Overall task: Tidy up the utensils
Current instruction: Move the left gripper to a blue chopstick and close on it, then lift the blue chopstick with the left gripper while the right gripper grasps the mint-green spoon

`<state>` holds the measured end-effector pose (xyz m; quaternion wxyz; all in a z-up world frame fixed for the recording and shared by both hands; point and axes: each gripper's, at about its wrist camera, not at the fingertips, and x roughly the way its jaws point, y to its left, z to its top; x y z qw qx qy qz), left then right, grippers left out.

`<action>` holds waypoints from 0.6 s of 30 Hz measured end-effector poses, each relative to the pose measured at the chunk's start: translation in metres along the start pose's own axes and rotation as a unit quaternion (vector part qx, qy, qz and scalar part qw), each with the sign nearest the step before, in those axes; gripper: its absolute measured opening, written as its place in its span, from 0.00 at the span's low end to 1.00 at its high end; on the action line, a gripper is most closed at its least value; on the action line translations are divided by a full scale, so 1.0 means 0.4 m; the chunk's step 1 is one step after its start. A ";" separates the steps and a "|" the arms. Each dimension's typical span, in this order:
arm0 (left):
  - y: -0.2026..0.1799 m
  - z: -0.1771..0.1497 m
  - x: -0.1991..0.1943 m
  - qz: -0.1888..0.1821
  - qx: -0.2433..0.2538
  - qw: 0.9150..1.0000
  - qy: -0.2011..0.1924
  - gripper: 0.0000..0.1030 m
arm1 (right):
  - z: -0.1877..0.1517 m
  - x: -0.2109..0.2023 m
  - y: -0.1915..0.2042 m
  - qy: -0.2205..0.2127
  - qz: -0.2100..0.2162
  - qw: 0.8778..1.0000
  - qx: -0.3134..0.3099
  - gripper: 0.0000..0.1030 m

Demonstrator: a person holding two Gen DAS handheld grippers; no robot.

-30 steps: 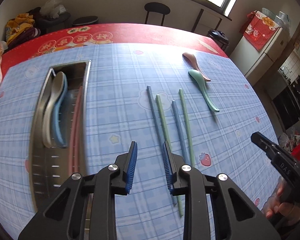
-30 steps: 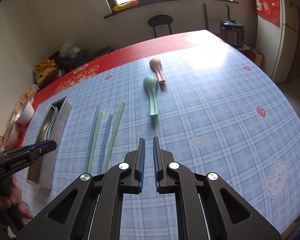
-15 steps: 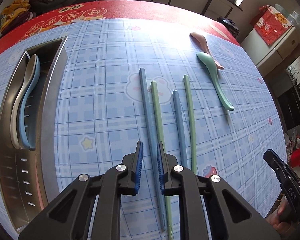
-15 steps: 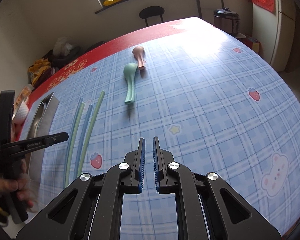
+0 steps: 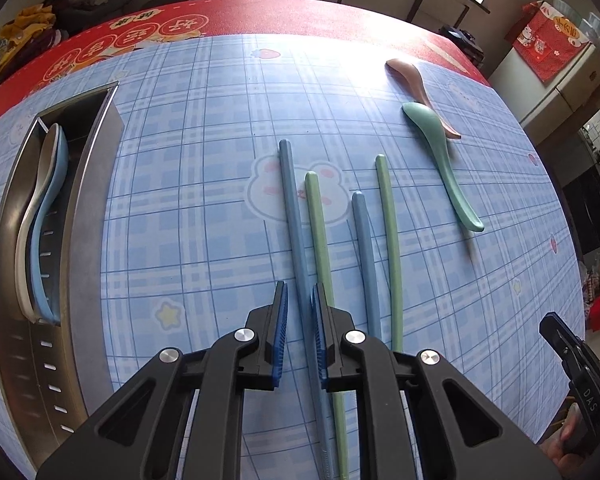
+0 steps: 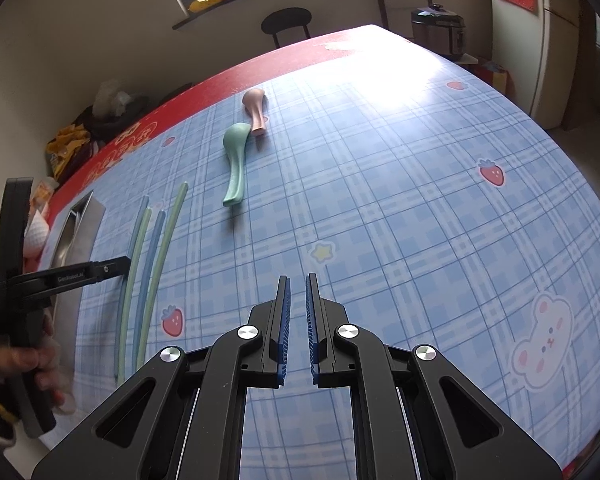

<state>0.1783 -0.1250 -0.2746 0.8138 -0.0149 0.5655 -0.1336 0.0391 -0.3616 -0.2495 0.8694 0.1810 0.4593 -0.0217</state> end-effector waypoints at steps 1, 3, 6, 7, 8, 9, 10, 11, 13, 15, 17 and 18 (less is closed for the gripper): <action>-0.002 -0.001 0.001 0.001 0.004 1.000 -0.001 0.12 | -0.001 0.002 0.002 0.001 0.001 1.000 0.001 0.09; -0.010 -0.005 0.001 0.009 0.016 1.000 -0.004 0.12 | -0.001 0.005 0.006 0.003 0.002 1.000 0.001 0.09; -0.018 -0.009 0.003 0.020 0.023 0.999 -0.009 0.12 | -0.004 0.005 0.014 0.003 0.004 1.000 -0.001 0.09; -0.020 -0.010 0.002 0.023 0.023 0.999 -0.011 0.11 | -0.005 0.005 0.016 0.004 0.005 1.000 -0.001 0.09; -0.022 -0.011 0.002 0.027 0.024 0.999 -0.012 0.10 | -0.006 0.006 0.016 0.004 0.005 1.000 0.000 0.09; -0.024 -0.013 0.001 0.030 0.025 0.999 -0.014 0.09 | -0.008 0.006 0.017 0.005 0.005 1.000 0.001 0.09; -0.022 -0.013 0.001 0.032 0.024 0.999 -0.016 0.07 | -0.009 0.005 0.017 0.005 0.004 1.000 0.002 0.09; -0.017 -0.012 0.000 0.028 0.020 0.999 -0.016 0.06 | -0.011 0.004 0.017 0.006 0.003 1.000 0.004 0.09; -0.007 -0.013 -0.005 0.019 0.012 1.000 -0.011 0.06 | -0.012 0.001 0.013 0.005 0.002 1.000 0.008 0.09; 0.000 -0.022 -0.016 0.022 0.010 1.000 -0.010 0.06 | -0.013 -0.003 0.009 0.004 0.000 1.000 0.009 0.09; 0.007 -0.035 -0.040 0.014 0.004 1.000 -0.020 0.06 | -0.005 -0.005 0.006 0.002 -0.002 1.000 0.010 0.09; 0.010 -0.040 -0.055 0.012 0.001 1.000 -0.024 0.06 | 0.001 -0.006 0.002 -0.001 -0.001 1.000 0.012 0.09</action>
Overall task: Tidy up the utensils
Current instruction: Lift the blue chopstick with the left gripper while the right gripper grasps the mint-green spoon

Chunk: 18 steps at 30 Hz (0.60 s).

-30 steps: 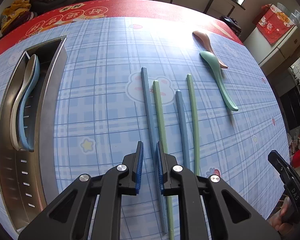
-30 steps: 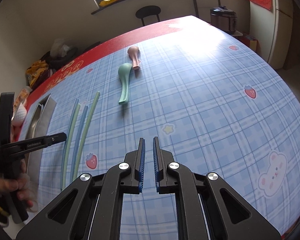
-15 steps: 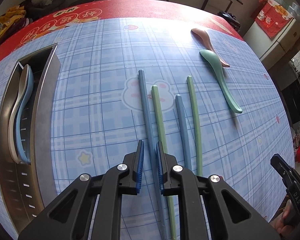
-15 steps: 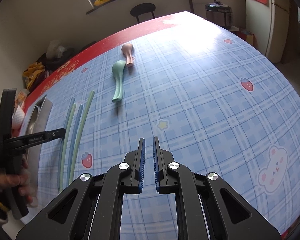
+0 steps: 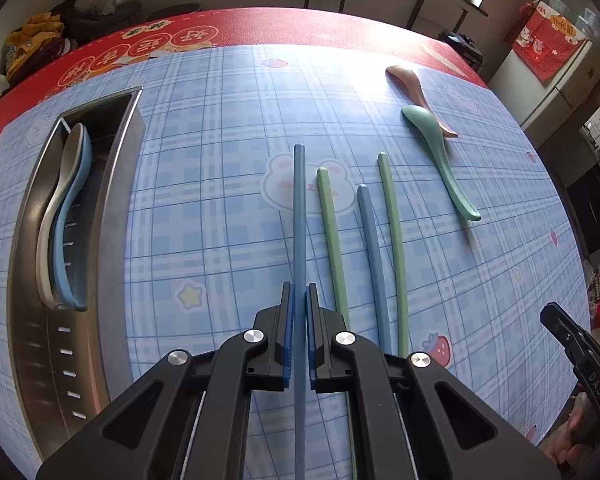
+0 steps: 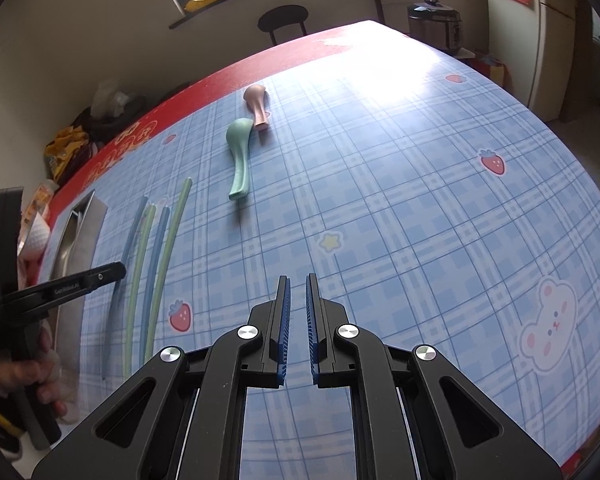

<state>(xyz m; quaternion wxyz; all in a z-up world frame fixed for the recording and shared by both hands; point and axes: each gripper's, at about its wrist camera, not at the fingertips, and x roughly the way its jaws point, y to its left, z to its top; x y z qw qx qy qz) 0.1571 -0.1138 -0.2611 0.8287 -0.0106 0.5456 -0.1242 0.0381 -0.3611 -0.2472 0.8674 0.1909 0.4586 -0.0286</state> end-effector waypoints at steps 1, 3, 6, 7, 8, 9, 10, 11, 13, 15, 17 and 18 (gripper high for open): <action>0.006 -0.005 -0.019 -0.005 -0.005 1.000 -0.006 0.06 | 0.007 -0.001 -0.004 -0.002 0.001 1.000 0.002 0.09; 0.013 -0.014 -0.058 -0.012 -0.009 1.000 -0.020 0.06 | 0.021 0.000 -0.008 -0.006 0.003 1.000 0.003 0.09; 0.026 -0.031 -0.121 -0.015 -0.009 0.999 -0.043 0.06 | 0.045 0.009 -0.005 -0.014 0.009 1.000 -0.006 0.09; 0.033 -0.037 -0.142 -0.015 -0.009 0.999 -0.051 0.06 | 0.054 0.014 -0.001 -0.015 0.013 1.000 -0.010 0.09; 0.038 -0.041 -0.161 -0.013 -0.010 0.998 -0.059 0.06 | 0.062 0.020 0.003 -0.016 0.016 1.000 -0.015 0.09; 0.046 -0.045 -0.180 -0.010 -0.010 0.998 -0.068 0.06 | 0.071 0.028 0.009 -0.017 0.019 0.999 -0.020 0.09; 0.052 -0.047 -0.196 -0.007 -0.011 0.997 -0.076 0.06 | 0.080 0.036 0.016 -0.017 0.022 0.999 -0.027 0.09; 0.060 -0.049 -0.212 -0.004 -0.013 0.996 -0.083 0.06 | 0.091 0.044 0.023 -0.017 0.025 0.999 -0.033 0.09; 0.074 -0.052 -0.240 0.001 -0.017 0.995 -0.095 0.06 | 0.114 0.067 0.039 -0.014 0.035 0.998 -0.044 0.09; 0.086 -0.056 -0.265 0.003 -0.019 0.994 -0.106 0.06 | 0.139 0.092 0.059 -0.010 0.043 0.997 -0.059 0.09; 0.098 -0.064 -0.285 0.004 -0.023 0.993 -0.114 0.06 | 0.165 0.118 0.082 -0.009 0.047 0.996 -0.077 0.17; 0.103 -0.065 -0.292 0.004 -0.026 0.993 -0.117 0.06 | 0.178 0.132 0.094 -0.010 0.047 0.995 -0.086 0.22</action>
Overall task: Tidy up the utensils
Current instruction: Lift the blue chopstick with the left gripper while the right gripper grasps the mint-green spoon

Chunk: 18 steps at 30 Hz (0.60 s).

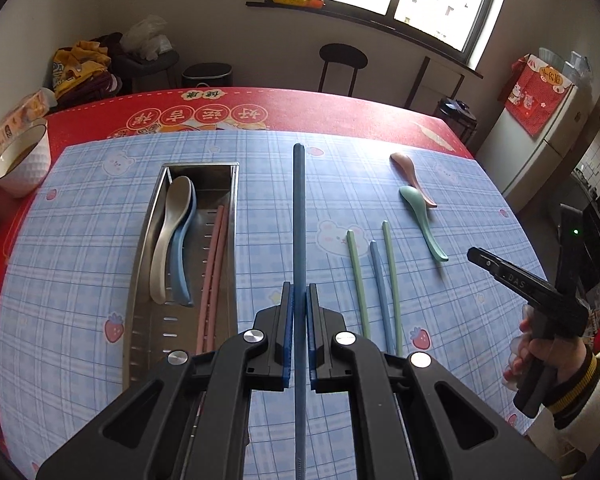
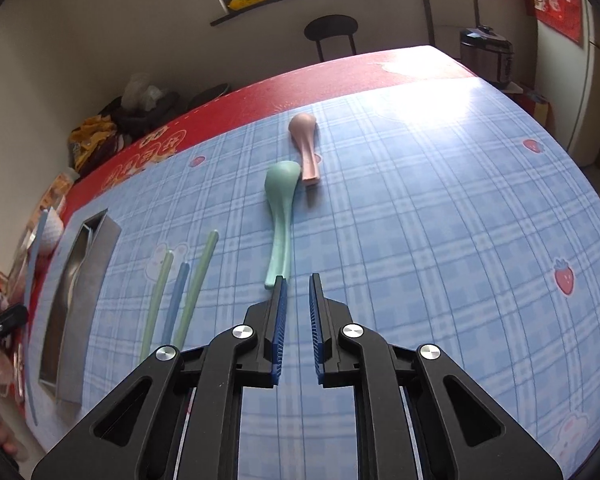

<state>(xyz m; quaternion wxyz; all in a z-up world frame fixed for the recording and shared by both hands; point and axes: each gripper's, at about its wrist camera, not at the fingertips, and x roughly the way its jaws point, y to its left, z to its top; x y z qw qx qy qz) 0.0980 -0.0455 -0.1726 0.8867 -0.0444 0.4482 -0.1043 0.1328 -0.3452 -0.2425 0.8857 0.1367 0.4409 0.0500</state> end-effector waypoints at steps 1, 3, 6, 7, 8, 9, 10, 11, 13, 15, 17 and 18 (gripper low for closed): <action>0.006 0.000 -0.008 0.000 -0.004 1.000 -0.003 0.06 | 0.013 0.016 0.009 0.000 -0.001 1.000 -0.009 0.23; 0.019 0.000 -0.023 0.001 -0.010 1.000 -0.011 0.06 | 0.040 0.047 0.025 0.003 -0.005 1.000 -0.022 0.23; 0.040 -0.002 -0.040 0.003 -0.020 1.000 -0.019 0.06 | 0.070 0.100 0.039 0.015 -0.019 0.999 -0.026 0.23; 0.046 -0.003 -0.044 0.004 -0.023 1.000 -0.020 0.06 | 0.078 0.118 0.042 0.020 -0.021 0.999 -0.025 0.23; 0.051 -0.004 -0.047 0.004 -0.026 0.999 -0.022 0.06 | 0.085 0.135 0.045 0.027 -0.025 0.999 -0.025 0.23; 0.057 -0.006 -0.050 0.005 -0.029 0.999 -0.022 0.06 | 0.092 0.150 0.050 0.032 -0.029 0.999 -0.027 0.23; 0.063 -0.009 -0.052 0.005 -0.033 0.999 -0.023 0.06 | 0.097 0.163 0.055 0.037 -0.031 0.998 -0.030 0.23; 0.070 -0.013 -0.054 0.005 -0.035 0.999 -0.023 0.06 | 0.102 0.176 0.061 0.042 -0.038 0.998 -0.034 0.23; 0.080 -0.019 -0.057 0.006 -0.041 0.999 -0.021 0.06 | 0.108 0.196 0.071 0.049 -0.058 0.996 -0.038 0.23; 0.090 -0.025 -0.063 0.007 -0.046 0.999 -0.022 0.06 | 0.114 0.209 0.074 0.051 -0.073 0.995 -0.036 0.23; 0.101 -0.028 -0.066 0.008 -0.051 0.998 -0.023 0.06 | 0.115 0.214 0.079 0.050 -0.085 0.994 -0.038 0.23; 0.106 -0.030 -0.067 0.009 -0.054 0.998 -0.024 0.06 | 0.115 0.216 0.084 0.051 -0.092 0.994 -0.042 0.23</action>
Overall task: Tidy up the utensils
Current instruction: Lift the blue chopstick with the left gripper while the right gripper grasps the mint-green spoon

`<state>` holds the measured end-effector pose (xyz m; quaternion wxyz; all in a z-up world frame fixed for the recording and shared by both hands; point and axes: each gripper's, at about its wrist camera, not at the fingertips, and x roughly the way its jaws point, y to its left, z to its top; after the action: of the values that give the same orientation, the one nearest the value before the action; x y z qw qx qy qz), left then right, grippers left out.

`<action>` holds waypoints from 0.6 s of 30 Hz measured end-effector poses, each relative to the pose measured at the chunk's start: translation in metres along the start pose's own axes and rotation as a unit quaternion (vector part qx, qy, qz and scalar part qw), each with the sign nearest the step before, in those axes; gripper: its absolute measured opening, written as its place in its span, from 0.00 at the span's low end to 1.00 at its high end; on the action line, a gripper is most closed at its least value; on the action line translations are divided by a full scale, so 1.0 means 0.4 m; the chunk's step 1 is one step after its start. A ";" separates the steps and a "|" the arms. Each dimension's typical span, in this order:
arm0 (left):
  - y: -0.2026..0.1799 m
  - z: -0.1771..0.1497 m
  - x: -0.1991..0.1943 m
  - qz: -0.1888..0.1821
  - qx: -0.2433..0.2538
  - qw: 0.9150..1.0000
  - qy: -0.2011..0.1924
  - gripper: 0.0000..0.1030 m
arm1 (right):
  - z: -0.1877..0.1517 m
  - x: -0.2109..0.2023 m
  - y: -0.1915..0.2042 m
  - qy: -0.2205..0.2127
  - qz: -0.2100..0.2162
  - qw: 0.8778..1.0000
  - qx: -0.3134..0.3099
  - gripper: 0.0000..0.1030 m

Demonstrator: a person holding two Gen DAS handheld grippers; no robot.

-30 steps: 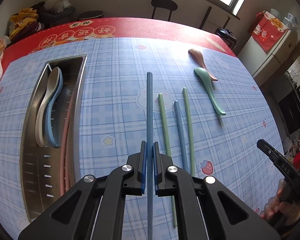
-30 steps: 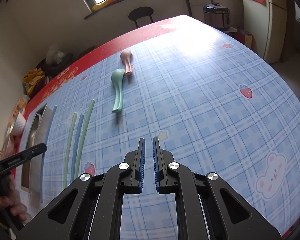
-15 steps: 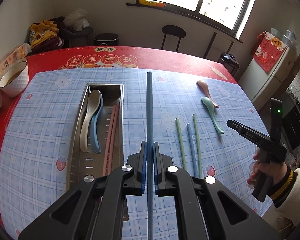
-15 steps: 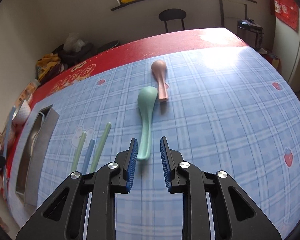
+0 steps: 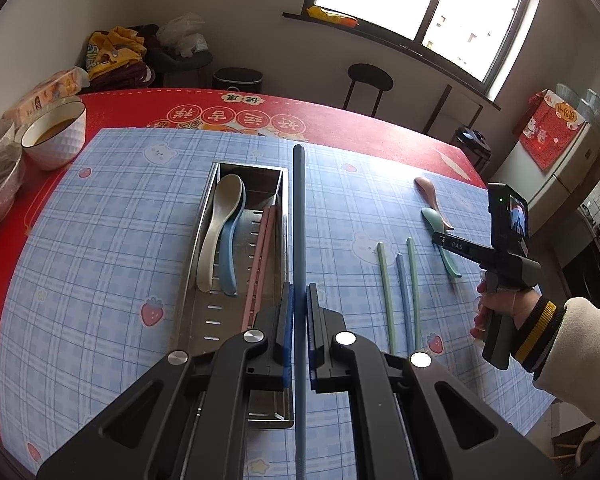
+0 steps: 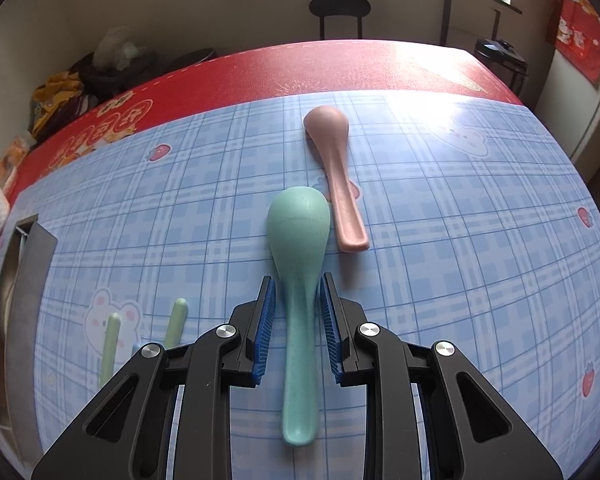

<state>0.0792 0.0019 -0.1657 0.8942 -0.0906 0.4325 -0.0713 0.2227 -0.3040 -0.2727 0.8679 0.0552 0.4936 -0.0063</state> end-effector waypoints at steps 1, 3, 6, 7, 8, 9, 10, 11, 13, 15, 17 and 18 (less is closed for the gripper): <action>0.005 -0.001 0.000 0.000 -0.003 1.000 0.000 0.06 | -0.001 0.000 0.005 0.000 -0.007 1.000 -0.005 0.23; 0.014 -0.003 0.000 0.000 -0.008 1.000 0.001 0.06 | -0.002 0.000 0.010 -0.001 -0.012 1.000 -0.007 0.23; 0.022 -0.009 0.001 -0.004 -0.015 1.000 0.004 0.06 | -0.005 -0.002 0.014 -0.001 -0.015 1.000 -0.015 0.22; 0.023 -0.011 0.002 -0.006 -0.016 1.000 0.005 0.06 | -0.008 -0.003 0.016 -0.001 -0.017 1.000 -0.019 0.22; 0.024 -0.011 0.004 -0.008 -0.016 1.000 0.007 0.06 | -0.011 -0.006 0.017 -0.001 -0.018 1.000 -0.020 0.22; 0.024 -0.013 0.005 -0.009 -0.017 1.000 0.008 0.06 | -0.015 -0.009 0.016 0.000 -0.017 1.000 -0.019 0.22; 0.026 -0.013 0.007 -0.011 -0.018 1.000 0.009 0.06 | -0.019 -0.012 0.014 0.001 -0.015 1.000 -0.017 0.21; 0.027 -0.015 0.009 -0.013 -0.020 1.000 0.010 0.06 | -0.021 -0.014 0.014 0.002 -0.011 1.000 -0.014 0.17; 0.032 -0.016 0.011 -0.015 -0.024 1.000 0.013 0.06 | -0.029 -0.021 0.014 0.005 -0.009 1.000 -0.014 0.14; 0.035 -0.017 0.011 -0.016 -0.026 0.999 0.014 0.06 | -0.041 -0.029 0.012 0.008 0.003 1.000 -0.006 0.14; 0.037 -0.017 0.008 -0.016 -0.027 0.999 0.013 0.06 | -0.057 -0.044 0.007 0.011 0.020 1.000 0.007 0.14; 0.039 -0.016 0.006 -0.017 -0.027 0.999 0.012 0.06 | -0.067 -0.058 0.004 0.006 0.032 0.999 0.016 0.14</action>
<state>0.0762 0.0159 -0.1750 0.8848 -0.1209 0.4437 -0.0757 0.1881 -0.3006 -0.2664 0.8639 0.0849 0.4963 0.0136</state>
